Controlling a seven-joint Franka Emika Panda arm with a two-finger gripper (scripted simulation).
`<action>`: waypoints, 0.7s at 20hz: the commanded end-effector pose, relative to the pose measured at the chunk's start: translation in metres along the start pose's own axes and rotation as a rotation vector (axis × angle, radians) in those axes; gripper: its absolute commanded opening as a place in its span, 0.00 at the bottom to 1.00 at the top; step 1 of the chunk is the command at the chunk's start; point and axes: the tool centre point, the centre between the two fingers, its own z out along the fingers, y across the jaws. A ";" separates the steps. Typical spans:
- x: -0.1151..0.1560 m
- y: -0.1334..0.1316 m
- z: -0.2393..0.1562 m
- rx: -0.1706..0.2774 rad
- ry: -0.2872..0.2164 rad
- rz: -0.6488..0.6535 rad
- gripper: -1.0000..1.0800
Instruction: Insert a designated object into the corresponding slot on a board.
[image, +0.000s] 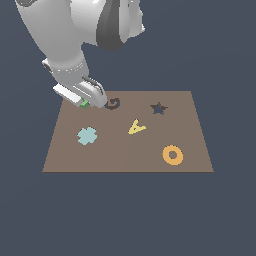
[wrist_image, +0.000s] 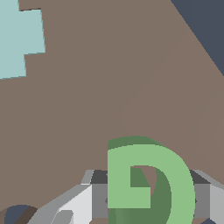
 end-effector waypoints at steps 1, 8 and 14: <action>0.000 0.000 0.000 0.000 0.000 -0.001 0.00; 0.002 -0.002 0.000 0.000 0.000 -0.054 0.00; 0.006 -0.007 -0.001 0.000 0.000 -0.166 0.00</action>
